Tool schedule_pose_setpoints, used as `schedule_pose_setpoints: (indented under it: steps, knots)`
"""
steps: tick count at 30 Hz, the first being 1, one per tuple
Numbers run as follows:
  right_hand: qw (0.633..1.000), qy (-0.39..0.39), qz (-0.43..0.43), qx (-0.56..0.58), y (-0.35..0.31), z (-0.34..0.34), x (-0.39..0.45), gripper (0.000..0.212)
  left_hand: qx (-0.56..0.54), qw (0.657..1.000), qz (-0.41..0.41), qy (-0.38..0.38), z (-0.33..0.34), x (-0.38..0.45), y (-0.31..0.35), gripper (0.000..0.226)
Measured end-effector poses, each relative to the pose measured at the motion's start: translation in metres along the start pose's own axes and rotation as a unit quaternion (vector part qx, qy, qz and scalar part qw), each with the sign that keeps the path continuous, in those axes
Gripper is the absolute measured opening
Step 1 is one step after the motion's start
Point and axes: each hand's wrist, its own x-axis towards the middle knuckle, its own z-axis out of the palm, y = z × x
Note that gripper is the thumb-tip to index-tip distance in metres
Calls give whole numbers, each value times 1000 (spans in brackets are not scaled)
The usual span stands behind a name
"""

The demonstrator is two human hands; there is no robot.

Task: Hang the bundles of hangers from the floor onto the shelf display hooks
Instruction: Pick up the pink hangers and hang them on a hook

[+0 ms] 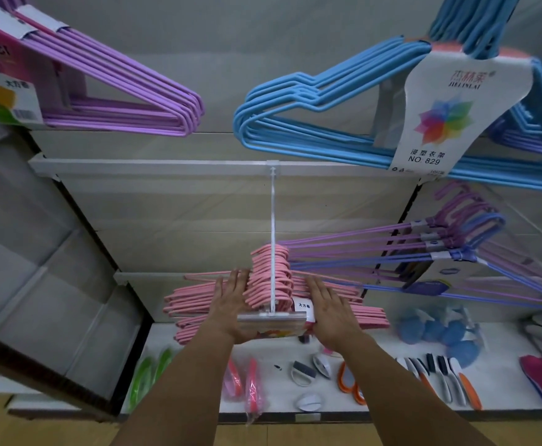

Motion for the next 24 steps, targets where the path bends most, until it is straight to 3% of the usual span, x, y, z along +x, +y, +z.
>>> schedule_pose_setpoints:
  steps: [6,24]
  knots:
    - [1000,0,10,2,-5,-6,13,89,-19,1000,10,2,-8,8,-5,78]
    - [999,15,16,-27,0,-9,34,92,-14,1000,-12,13,-1,31,-5,76]
